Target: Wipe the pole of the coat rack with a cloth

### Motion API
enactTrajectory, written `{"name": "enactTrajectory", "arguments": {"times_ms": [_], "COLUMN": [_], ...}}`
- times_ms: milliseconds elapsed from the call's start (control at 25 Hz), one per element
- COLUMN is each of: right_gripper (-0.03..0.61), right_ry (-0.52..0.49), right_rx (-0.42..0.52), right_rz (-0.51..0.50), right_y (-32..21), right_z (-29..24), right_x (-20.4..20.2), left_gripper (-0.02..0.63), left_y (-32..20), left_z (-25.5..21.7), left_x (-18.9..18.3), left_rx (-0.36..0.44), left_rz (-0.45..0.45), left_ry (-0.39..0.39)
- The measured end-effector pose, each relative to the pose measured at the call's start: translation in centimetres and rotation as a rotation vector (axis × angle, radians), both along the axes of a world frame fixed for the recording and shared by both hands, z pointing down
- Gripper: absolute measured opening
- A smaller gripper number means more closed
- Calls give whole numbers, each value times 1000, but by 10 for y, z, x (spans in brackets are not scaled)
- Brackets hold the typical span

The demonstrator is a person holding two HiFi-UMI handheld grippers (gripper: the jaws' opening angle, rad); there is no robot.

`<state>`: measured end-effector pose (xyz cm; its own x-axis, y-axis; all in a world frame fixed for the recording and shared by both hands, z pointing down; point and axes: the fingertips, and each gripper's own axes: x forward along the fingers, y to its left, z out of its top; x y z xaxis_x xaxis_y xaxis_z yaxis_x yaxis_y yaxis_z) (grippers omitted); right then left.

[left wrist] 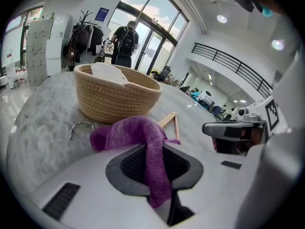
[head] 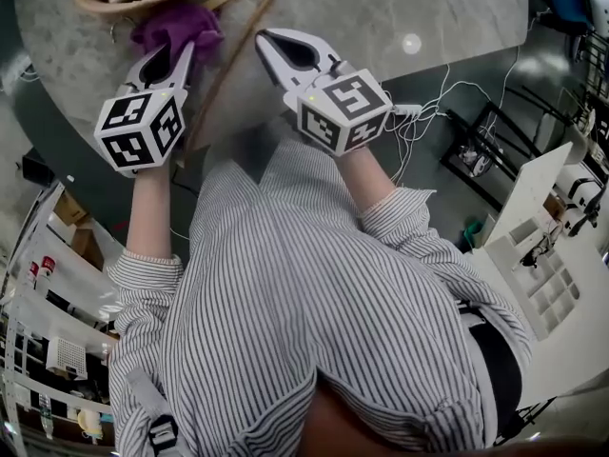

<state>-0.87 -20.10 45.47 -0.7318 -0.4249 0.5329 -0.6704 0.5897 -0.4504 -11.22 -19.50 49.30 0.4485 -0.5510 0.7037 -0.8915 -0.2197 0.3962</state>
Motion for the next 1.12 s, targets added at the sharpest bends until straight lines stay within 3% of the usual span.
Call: {"name": "enactTrajectory", "arguments": {"times_ms": [1120], "right_gripper": [14], "right_ry": [-3], "right_rx": [5], "right_rz": [166], "right_y": [-29], "right_z": [2], "right_x": [56], "left_gripper": [81], "left_y": [-73], "left_z": [-9], "left_x": [84], "left_rx": [16], "left_rz": [130], "left_ry": [137]}}
